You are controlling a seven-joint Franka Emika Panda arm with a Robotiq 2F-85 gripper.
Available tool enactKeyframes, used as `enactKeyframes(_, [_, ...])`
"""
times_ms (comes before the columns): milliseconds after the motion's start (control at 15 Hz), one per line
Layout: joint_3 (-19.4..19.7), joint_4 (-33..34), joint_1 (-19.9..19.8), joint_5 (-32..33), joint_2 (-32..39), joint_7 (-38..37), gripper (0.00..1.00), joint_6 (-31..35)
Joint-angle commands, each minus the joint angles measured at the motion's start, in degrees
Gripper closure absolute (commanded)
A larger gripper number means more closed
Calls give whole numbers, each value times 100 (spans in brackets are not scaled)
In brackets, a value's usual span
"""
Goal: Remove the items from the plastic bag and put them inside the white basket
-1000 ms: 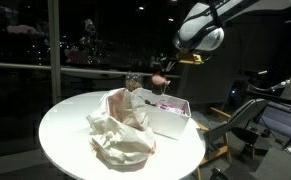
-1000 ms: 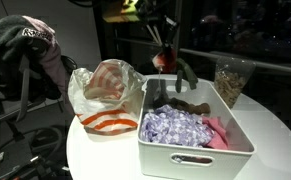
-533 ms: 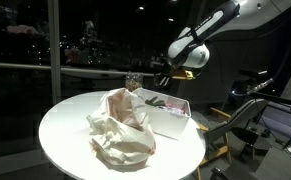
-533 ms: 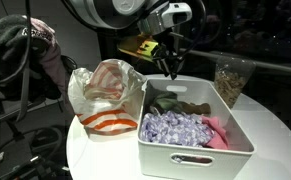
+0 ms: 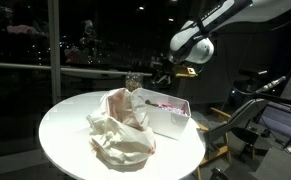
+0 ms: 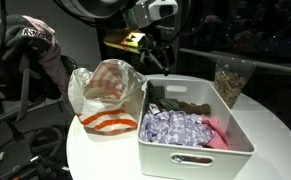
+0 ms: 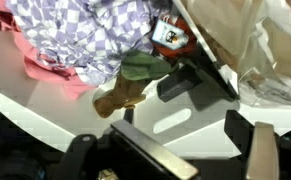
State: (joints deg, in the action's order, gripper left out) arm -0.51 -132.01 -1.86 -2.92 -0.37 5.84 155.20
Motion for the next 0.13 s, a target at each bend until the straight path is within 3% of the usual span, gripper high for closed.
enactKeyframes(0, [-15, -428, 133, 22, -538, -82, 0, -365])
enactKeyframes(67, [-17, -503, 153, 73, -590, -131, 0, -391])
